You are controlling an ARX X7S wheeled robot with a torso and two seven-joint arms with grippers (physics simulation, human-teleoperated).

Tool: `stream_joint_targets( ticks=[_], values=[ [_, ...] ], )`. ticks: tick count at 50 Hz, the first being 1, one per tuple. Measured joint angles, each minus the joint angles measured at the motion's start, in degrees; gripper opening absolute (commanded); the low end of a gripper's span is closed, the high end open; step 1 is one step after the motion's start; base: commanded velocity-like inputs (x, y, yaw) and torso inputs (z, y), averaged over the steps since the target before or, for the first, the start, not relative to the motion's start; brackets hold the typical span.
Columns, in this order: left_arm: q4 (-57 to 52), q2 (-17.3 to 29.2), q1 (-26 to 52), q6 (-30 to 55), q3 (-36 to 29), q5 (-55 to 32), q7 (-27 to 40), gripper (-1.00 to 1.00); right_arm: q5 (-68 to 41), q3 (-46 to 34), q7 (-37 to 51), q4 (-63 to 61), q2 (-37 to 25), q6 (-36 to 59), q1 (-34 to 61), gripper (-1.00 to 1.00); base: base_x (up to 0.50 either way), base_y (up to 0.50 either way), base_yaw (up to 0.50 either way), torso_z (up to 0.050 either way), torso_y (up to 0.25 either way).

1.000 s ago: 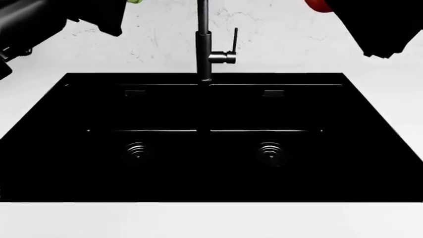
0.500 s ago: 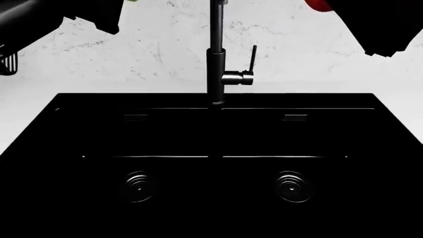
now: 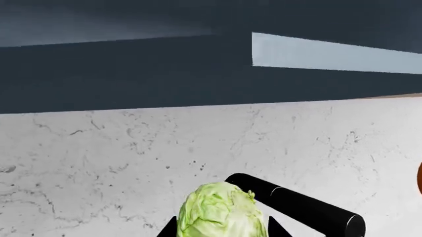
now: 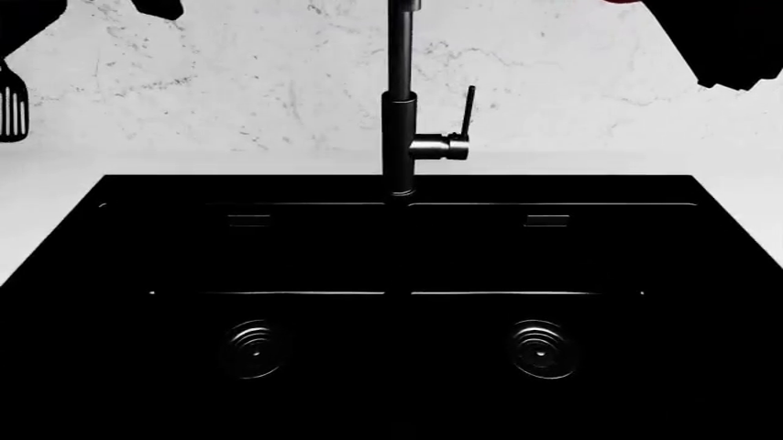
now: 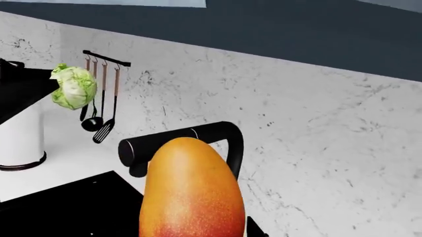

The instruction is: Pick the brussel sprout, mango from the counter and place them in the cabinet. Then close the cabinet.

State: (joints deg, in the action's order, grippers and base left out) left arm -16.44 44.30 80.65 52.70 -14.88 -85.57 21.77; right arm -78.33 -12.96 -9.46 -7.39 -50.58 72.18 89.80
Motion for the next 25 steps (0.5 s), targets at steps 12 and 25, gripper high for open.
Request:
stream_joint_targets(
  ticks=[12, 25],
  values=[
    [-1.3, 0.4, -0.9, -2.8, 3.0, -0.3, 4.3, -1.0, 0.0, 0.6, 0.7, -0.3, -0.7, -0.7, 0.2, -1.0, 0.0, 0.0, 0.0, 0.0, 0.0],
    [-3.2, 0.8, 0.4, -1.1, 3.8, -8.2, 4.0, -1.0, -0.1, 0.7, 1.0, -0.6, -1.1, -1.2, -0.1, -1.0, 0.0, 0.0, 0.0, 0.0, 0.001]
  ],
)
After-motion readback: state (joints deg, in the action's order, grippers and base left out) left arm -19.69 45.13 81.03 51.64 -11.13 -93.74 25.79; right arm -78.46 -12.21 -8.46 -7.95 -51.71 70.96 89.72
